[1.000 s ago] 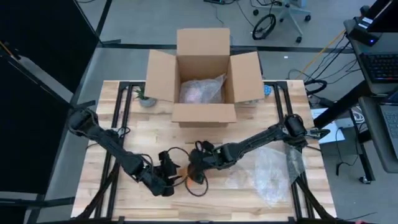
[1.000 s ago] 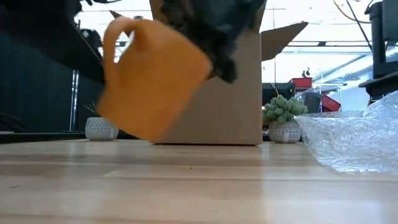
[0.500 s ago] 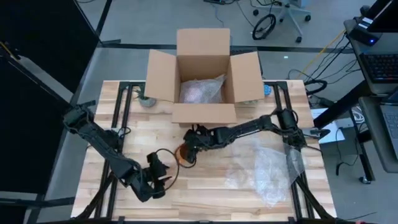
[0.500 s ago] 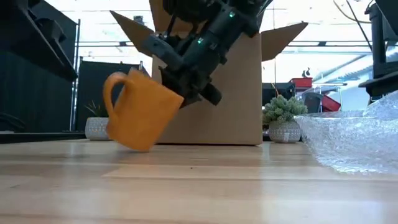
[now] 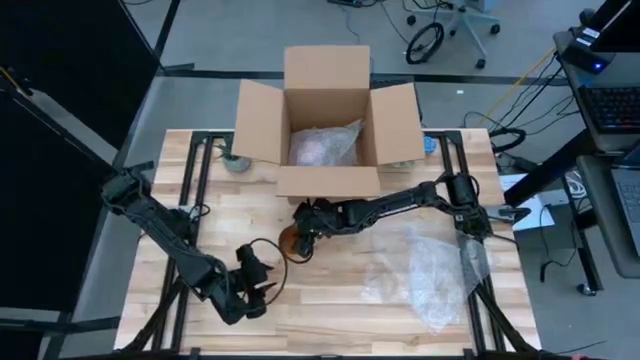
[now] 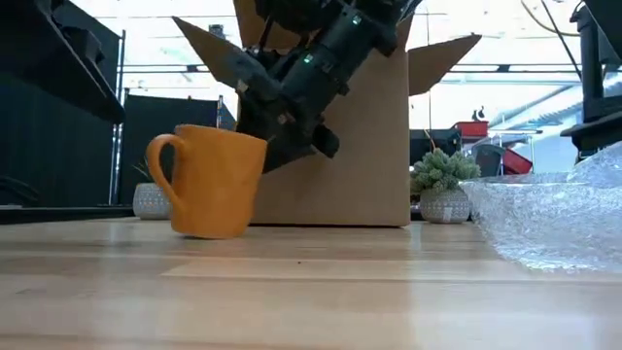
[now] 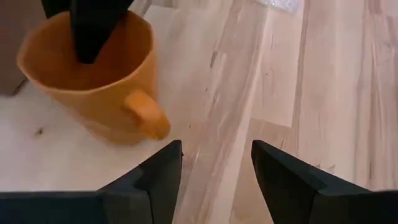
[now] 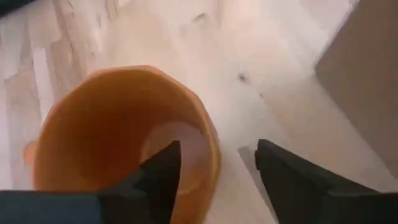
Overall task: Wrap mug
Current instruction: Wrap the orange mug with transparent bubble wrap
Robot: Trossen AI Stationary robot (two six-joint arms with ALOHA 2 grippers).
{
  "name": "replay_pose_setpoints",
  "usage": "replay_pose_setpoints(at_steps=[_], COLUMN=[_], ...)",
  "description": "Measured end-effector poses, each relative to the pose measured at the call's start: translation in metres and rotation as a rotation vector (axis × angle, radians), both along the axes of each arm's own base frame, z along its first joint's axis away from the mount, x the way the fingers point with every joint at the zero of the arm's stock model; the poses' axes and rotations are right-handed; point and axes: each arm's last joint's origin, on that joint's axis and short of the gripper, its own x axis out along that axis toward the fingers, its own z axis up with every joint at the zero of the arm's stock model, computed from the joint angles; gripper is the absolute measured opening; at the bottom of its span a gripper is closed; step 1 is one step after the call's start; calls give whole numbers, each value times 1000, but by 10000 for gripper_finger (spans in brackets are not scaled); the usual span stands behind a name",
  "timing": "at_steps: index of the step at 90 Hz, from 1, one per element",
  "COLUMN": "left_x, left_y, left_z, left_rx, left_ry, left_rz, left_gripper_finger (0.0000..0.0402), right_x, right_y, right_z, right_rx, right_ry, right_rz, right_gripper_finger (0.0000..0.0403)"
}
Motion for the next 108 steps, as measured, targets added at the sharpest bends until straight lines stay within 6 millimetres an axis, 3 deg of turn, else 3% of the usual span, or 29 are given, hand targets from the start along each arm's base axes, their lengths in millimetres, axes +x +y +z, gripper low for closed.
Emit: replay_pose_setpoints(at_steps=[15, 33, 46, 54, 65, 79, 91, 108], left_x=[1, 0, -1, -2, -2, -1, -1, 0], left_y=[0, -1, -3, -3, -4, -4, -3, -3], left_z=[1, 1, 1, 1, 1, 2, 2, 2], left_rx=[16, 17, 18, 18, 15, 14, 31, 24], left_ry=[-29, -28, -28, -28, -30, -36, -53, -61], left_rz=[9, 5, -4, -7, -7, -5, 8, 12], left_gripper_finger=[182, 182, 182, 182, 182, 182, 182, 182], right_x=[-12, -44, -83, -107, -131, -158, -169, -156], right_y=[2, 15, 50, 80, 123, 162, 168, 160], right_z=[40, 88, 111, 110, 90, 38, -2, -47], right_rx=[-16, -45, -15, -3, 11, 84, 155, 276], right_ry=[72, 164, 267, 378, 455, 464, 397, 226], right_rz=[20, 32, 62, 54, 29, -75, -174, -188], right_gripper_finger=[220, 221, 222, 222, 222, 222, 222, 222])
